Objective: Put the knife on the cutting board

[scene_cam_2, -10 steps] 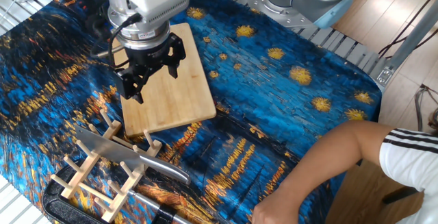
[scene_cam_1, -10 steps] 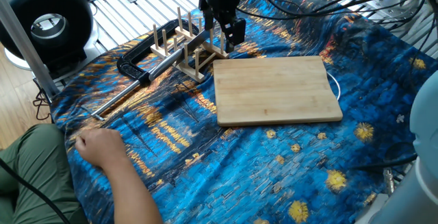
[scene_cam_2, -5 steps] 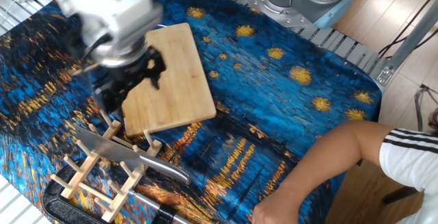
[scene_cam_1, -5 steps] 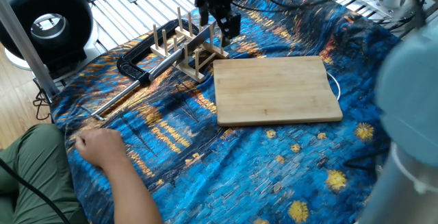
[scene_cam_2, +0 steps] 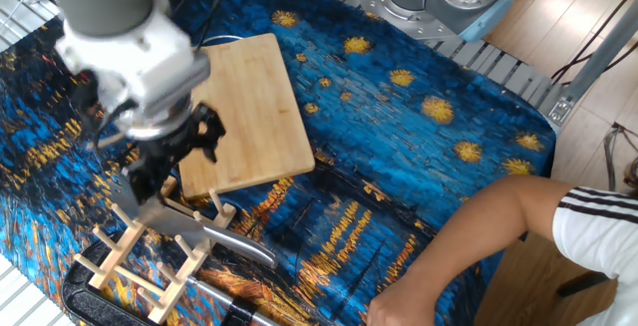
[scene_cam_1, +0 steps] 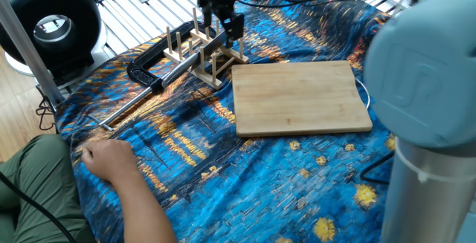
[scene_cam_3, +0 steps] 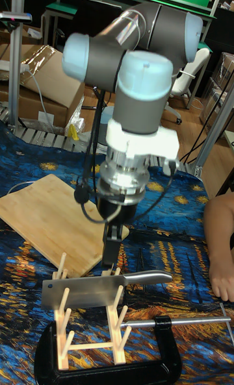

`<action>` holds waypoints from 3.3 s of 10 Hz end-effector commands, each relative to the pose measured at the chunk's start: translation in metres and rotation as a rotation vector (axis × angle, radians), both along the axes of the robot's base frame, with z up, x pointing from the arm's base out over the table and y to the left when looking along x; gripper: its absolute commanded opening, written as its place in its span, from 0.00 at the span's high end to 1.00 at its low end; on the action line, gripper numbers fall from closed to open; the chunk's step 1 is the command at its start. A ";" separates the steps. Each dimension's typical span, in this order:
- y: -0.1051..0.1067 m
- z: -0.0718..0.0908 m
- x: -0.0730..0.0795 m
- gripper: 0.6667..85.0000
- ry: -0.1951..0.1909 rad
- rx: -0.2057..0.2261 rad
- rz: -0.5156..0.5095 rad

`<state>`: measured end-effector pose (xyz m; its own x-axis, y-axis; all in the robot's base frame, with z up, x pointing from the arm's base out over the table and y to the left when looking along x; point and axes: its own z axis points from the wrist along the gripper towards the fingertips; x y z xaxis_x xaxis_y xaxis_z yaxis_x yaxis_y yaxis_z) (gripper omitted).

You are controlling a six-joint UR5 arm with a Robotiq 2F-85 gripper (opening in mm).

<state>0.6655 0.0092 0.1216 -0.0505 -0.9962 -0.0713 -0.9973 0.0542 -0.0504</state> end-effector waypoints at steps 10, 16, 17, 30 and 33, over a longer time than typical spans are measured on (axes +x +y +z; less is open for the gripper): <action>-0.003 -0.033 0.033 0.06 0.036 0.019 -0.006; -0.012 -0.053 0.025 0.16 0.025 0.002 -0.031; -0.012 -0.053 0.024 0.17 0.026 0.000 -0.027; -0.016 -0.053 0.030 0.35 -0.049 -0.059 0.300; -0.016 -0.055 0.032 0.42 -0.072 -0.053 0.298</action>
<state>0.6955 -0.0079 0.0663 0.2390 -0.9710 -0.0033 -0.9667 -0.2376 -0.0948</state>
